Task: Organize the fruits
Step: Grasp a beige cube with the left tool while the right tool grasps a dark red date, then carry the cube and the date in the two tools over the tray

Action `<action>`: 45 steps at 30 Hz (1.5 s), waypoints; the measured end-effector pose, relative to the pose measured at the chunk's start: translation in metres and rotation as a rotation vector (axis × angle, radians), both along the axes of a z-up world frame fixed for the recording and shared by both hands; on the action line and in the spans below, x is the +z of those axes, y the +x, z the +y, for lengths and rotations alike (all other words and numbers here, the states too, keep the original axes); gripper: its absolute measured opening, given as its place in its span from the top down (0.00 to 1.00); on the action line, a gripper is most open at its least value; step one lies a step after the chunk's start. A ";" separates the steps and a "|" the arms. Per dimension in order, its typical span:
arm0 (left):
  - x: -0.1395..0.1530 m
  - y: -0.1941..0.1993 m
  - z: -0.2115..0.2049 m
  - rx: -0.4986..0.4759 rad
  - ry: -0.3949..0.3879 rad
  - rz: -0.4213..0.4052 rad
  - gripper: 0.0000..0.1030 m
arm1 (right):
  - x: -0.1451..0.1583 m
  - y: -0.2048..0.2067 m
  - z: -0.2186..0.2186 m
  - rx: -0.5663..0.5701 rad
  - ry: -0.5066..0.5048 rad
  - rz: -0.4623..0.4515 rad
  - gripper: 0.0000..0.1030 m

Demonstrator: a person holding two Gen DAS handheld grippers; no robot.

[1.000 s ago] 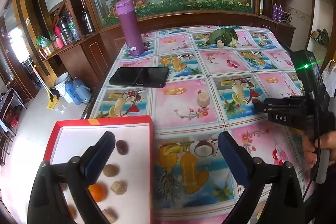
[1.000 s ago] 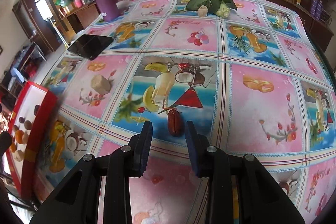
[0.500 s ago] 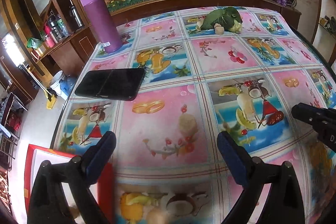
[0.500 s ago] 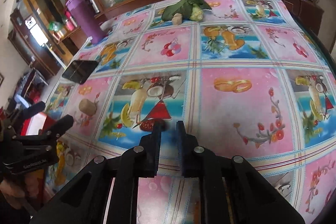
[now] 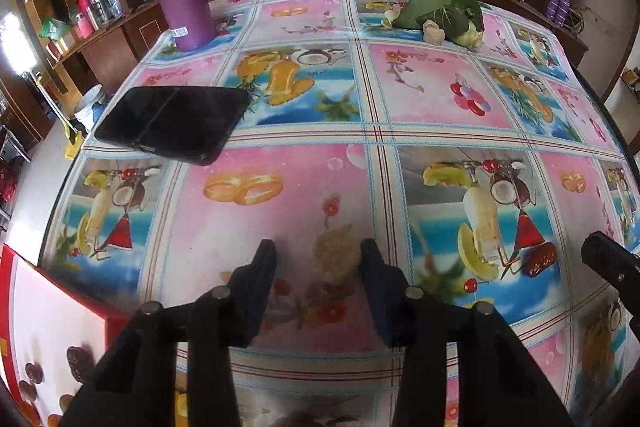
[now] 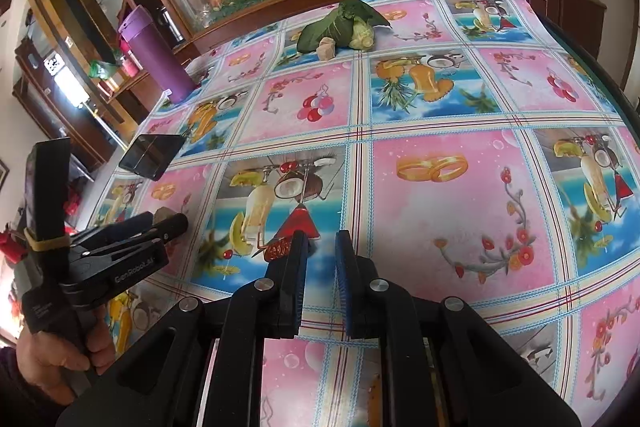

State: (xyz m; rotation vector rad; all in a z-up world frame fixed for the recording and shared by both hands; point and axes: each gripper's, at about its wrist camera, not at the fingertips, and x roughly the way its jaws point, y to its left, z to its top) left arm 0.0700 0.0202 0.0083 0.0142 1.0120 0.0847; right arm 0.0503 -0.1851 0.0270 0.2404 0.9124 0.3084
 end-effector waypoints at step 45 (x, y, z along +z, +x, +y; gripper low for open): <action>0.083 -0.214 0.256 0.293 0.067 -0.257 0.74 | 0.048 -0.074 0.234 0.420 0.129 -0.168 0.87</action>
